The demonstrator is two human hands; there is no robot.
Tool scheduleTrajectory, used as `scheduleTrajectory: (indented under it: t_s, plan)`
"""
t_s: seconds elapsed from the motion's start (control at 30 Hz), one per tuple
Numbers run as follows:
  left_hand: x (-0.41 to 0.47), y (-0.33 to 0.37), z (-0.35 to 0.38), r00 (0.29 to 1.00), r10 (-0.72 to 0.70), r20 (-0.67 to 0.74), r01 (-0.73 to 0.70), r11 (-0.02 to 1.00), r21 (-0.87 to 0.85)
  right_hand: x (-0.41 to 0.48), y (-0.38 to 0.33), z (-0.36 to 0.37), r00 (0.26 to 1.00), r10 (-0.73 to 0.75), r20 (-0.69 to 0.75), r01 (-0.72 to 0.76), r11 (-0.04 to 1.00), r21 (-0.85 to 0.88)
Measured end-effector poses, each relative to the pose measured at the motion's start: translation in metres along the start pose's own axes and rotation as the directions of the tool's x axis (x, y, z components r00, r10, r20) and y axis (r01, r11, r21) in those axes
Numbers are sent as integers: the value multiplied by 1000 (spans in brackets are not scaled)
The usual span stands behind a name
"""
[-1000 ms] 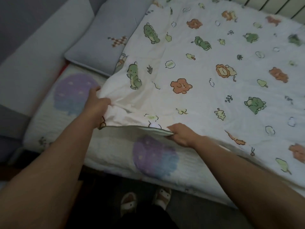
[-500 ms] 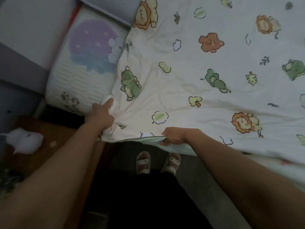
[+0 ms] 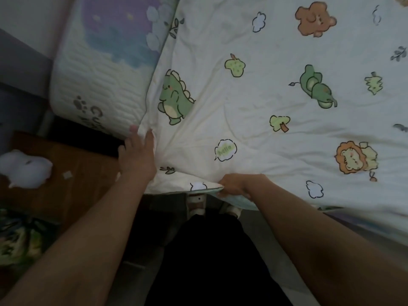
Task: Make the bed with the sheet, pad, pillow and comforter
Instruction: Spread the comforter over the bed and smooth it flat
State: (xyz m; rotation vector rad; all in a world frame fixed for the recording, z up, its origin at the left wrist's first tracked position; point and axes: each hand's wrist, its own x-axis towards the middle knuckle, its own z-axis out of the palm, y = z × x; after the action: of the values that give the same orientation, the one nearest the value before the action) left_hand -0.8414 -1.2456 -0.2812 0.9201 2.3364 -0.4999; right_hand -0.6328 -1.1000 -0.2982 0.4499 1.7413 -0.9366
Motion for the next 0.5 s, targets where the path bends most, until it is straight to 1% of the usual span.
scheduleTrajectory:
  t_s: [0.07,0.1,0.17,0.2,0.23,0.3,0.4,0.47,0.5]
  plan:
    - [1,3,4,996,-3,-93,13,995,101,5,6,3,1000,-6,3,5,996,87]
    - [1,5,4,989,4,-150,11,995,95,6,8,4,1000,2,-10,-1,989,145]
    - [1,11,4,971,-9,-241,0,999,-36,8,11,6,998,46,-51,-32,967,251]
    - [1,15,3,969,-3,-247,-21,995,-95,9,12,5,996,58,-72,-37,963,269]
    - [1,19,3,975,18,-220,-45,992,-118,10,12,5,994,58,-91,-31,961,274]
    - [5,25,11,990,69,-119,-83,989,-119,12,12,2,991,58,-125,-23,963,269]
    - [21,32,22,990,115,77,-91,962,-259,18,18,-3,985,74,-159,-33,969,244]
    - [35,35,29,972,119,204,-78,977,-198,22,21,-3,984,68,-166,-31,975,219]
    - [40,38,30,964,117,238,-83,985,-148,24,22,-2,983,62,-170,-26,977,210]
